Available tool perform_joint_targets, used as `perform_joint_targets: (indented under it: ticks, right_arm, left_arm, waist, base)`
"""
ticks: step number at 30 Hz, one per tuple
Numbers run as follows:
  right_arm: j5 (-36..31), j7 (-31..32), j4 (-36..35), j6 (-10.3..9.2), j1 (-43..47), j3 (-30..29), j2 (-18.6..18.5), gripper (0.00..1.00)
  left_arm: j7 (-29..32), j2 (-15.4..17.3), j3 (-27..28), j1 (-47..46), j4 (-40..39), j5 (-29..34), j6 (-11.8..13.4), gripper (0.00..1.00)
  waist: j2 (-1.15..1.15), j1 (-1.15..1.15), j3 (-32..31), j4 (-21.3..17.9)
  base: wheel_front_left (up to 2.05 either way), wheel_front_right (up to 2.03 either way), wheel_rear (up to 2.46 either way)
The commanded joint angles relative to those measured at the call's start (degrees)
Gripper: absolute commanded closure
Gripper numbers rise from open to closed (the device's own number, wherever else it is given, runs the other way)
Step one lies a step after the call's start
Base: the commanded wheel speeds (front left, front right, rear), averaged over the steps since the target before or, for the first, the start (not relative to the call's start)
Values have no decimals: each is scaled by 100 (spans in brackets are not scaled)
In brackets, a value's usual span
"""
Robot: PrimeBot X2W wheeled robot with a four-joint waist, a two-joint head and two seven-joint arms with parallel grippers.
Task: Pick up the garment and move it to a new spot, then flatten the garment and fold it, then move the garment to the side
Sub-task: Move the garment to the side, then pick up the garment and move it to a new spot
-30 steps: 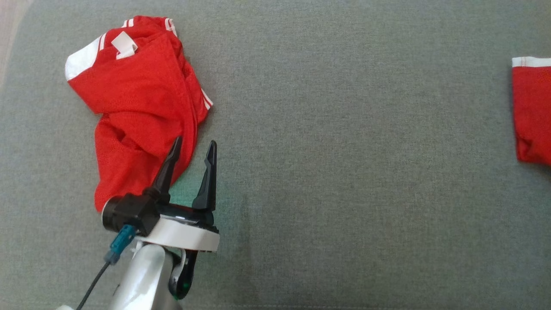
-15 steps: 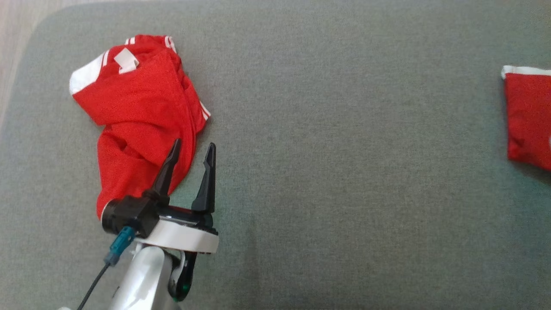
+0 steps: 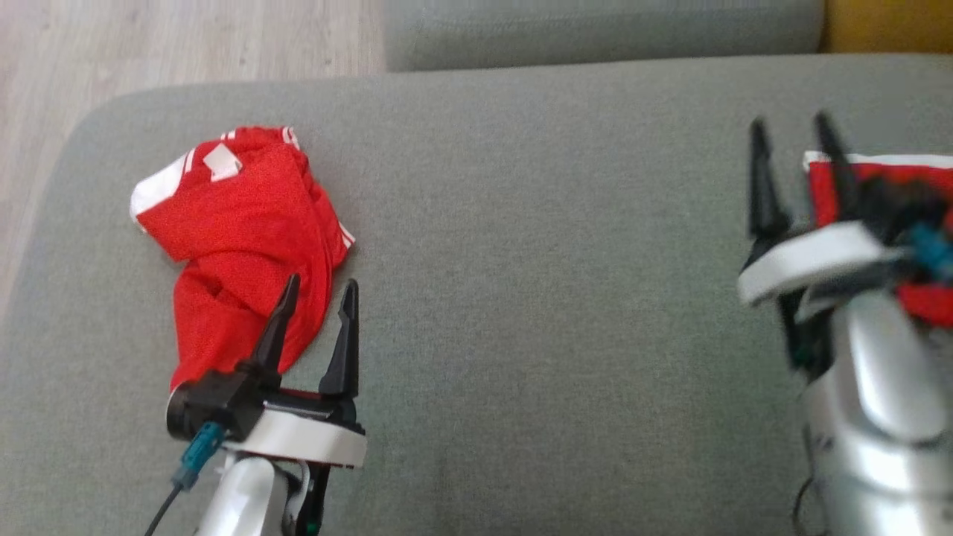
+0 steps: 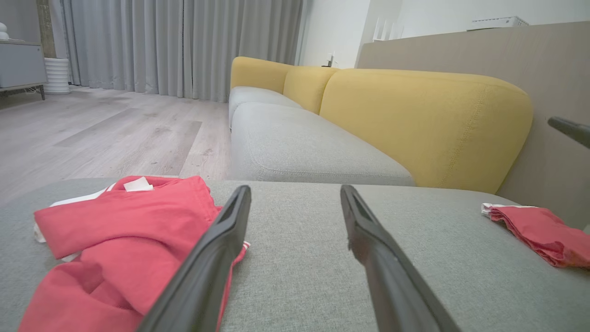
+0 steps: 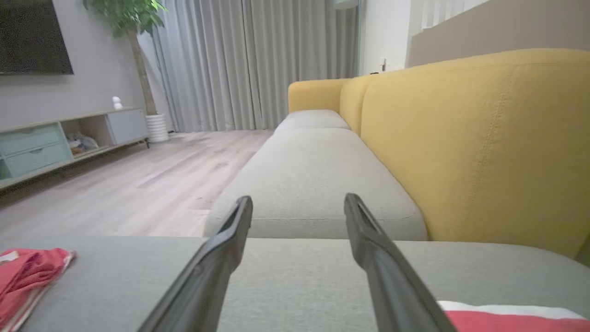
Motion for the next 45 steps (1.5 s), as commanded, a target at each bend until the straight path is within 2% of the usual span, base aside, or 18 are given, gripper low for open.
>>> perform_joint_targets:
  ticks: [1, 5, 9, 13, 26, 34, 45]
  right_arm:
    - [77, -107, -338, -11, 96, 193, 108, 0]
    - [379, -290, -677, -11, 834, 277, 241, 0]
    - [1001, -454, -821, -11, 1503, 510, 250, 0]
    - [1169, -574, -797, -11, 1954, 587, 252, 0]
    - [1129, -644, -817, -11, 2047, 777, 253, 0]
    - [1091, -650, -879, -11, 2194, 1115, 253, 0]
    - [1200, -651, -900, -11, 2391, 1541, 253, 0]
  left_arm:
    - [-31, 61, 246, -57, -194, 36, 10, 0]
    - [-31, 35, 272, 127, -201, 11, 10, 0]
    - [-31, 15, 269, 344, -227, 9, 10, 0]
    - [-31, 3, 267, 475, -226, 2, 10, 0]
    - [-31, -13, 309, 450, -219, 6, 10, 0]
    - [-31, -16, 299, 509, -170, 75, 20, 0]
    - [-31, -16, 341, 728, -161, 90, 66, 0]
  waist:
    - [0, 1, -135, -40]
    - [0, 1, -310, -59]
    - [0, 1, -417, -79]
    - [0, 1, -453, -76]
    - [0, 1, -445, -20]
    - [0, 1, -588, 380]
    - [0, 1, -857, 1223]
  base:
    - [0, 0, 0]
    - [0, 0, 0]
    - [0, 0, 0]
    - [0, 0, 0]
    - [0, 0, 0]
    - [0, 0, 0]
    - [0, 0, 0]
